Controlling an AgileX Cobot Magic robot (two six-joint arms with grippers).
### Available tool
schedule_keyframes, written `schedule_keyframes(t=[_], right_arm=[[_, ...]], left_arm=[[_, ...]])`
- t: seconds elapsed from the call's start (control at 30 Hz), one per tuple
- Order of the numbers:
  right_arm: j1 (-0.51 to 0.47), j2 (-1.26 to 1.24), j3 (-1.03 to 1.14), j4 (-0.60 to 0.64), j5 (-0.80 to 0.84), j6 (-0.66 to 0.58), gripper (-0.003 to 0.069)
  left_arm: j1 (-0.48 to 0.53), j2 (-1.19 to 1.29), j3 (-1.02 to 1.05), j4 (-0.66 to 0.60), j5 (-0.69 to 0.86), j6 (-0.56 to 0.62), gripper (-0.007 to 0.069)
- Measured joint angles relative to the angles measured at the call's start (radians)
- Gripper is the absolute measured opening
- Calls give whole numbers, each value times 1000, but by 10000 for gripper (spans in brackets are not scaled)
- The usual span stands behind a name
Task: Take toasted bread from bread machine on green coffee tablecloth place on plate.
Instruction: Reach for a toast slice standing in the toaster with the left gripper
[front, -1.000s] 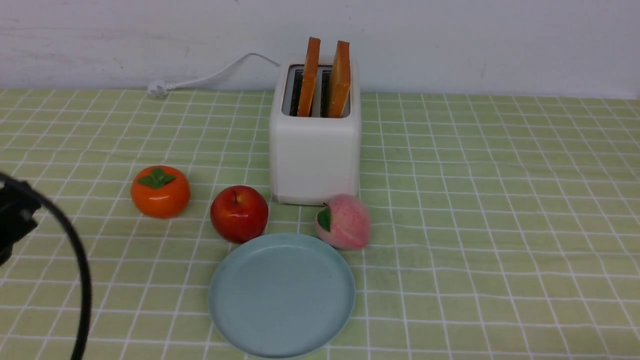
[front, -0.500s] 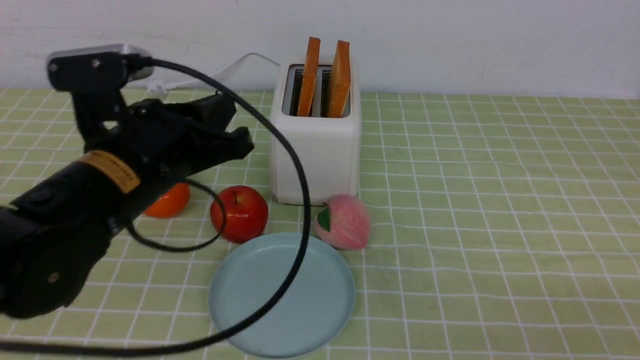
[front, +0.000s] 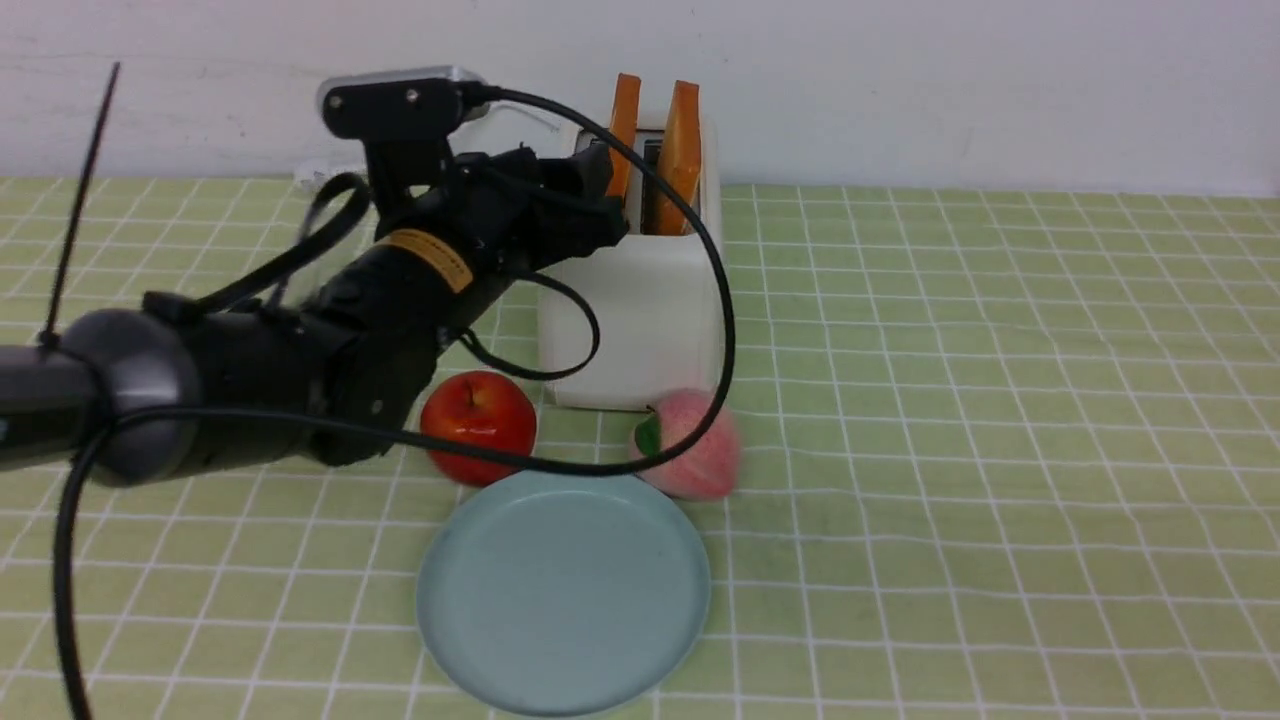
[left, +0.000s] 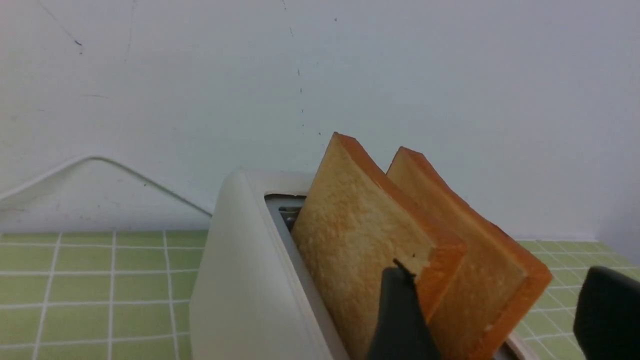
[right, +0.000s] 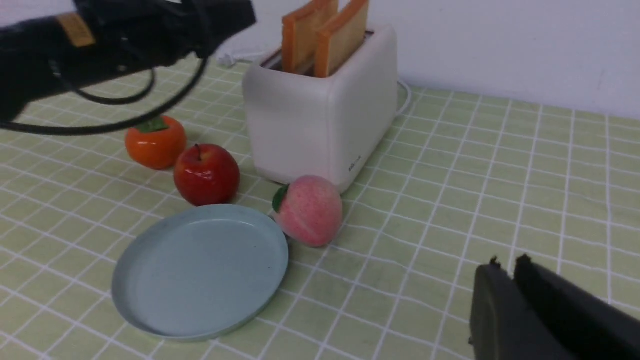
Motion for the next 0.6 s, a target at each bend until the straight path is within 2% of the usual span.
schedule_keyframes(t=[0.27,0.6], right_arm=[[0,0,-1,38,3,-38,56],[0,0,-1,48,11,-38,70]], left_arm=[[0,120,-148,-49,83,177,449],[1,164,-187,-34,64,195,447]])
